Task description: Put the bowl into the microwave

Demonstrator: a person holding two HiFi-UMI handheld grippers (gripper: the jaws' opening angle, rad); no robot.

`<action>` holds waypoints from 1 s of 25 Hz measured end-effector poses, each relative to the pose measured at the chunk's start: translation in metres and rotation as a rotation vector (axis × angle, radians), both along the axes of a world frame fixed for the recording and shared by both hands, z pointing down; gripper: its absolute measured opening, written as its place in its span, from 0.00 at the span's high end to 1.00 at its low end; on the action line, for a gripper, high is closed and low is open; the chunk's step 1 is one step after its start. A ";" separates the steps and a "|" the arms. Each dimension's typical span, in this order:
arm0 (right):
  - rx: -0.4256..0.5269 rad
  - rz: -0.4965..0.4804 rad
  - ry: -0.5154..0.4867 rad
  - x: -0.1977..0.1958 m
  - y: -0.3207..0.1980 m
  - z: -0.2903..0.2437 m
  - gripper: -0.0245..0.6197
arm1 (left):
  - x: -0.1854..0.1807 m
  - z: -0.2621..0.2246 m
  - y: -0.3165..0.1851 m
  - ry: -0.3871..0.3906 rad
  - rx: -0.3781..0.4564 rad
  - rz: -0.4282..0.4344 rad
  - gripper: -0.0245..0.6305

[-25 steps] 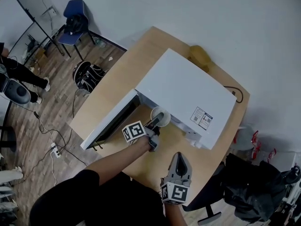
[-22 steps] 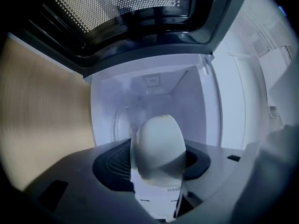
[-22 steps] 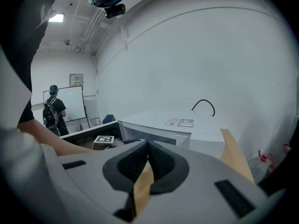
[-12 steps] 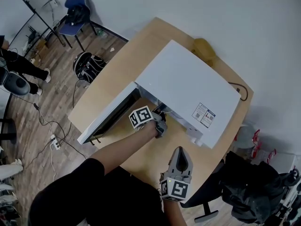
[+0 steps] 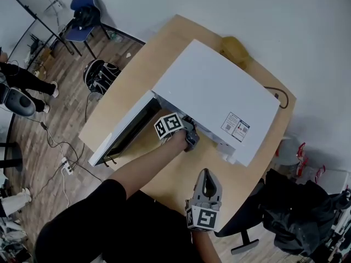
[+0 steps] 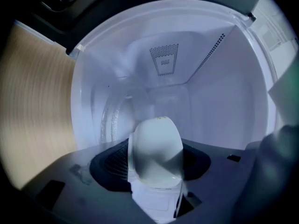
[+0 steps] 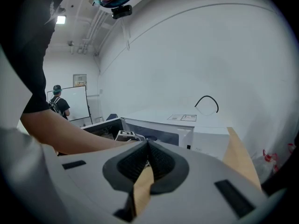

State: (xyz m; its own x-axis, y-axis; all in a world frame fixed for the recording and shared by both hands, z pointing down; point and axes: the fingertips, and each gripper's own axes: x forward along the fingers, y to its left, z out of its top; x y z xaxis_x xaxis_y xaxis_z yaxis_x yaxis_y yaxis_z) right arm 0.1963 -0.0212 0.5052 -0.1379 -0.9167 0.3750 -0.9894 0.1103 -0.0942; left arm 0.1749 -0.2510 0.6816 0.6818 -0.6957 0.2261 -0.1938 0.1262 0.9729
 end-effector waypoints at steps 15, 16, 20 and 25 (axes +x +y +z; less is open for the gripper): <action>-0.008 -0.006 0.069 0.009 0.021 0.027 0.87 | 0.003 0.000 -0.013 -0.293 0.127 0.145 0.60; -0.012 -0.008 0.070 0.007 0.022 0.028 0.87 | 0.002 0.000 -0.012 -0.327 0.155 0.160 0.60; 0.041 -0.055 0.157 -0.001 0.022 0.021 0.87 | -0.002 -0.003 -0.014 -0.379 0.231 0.166 0.60; 0.059 -0.136 0.215 -0.015 0.025 0.019 0.87 | -0.007 0.000 -0.016 -0.495 0.291 0.195 0.60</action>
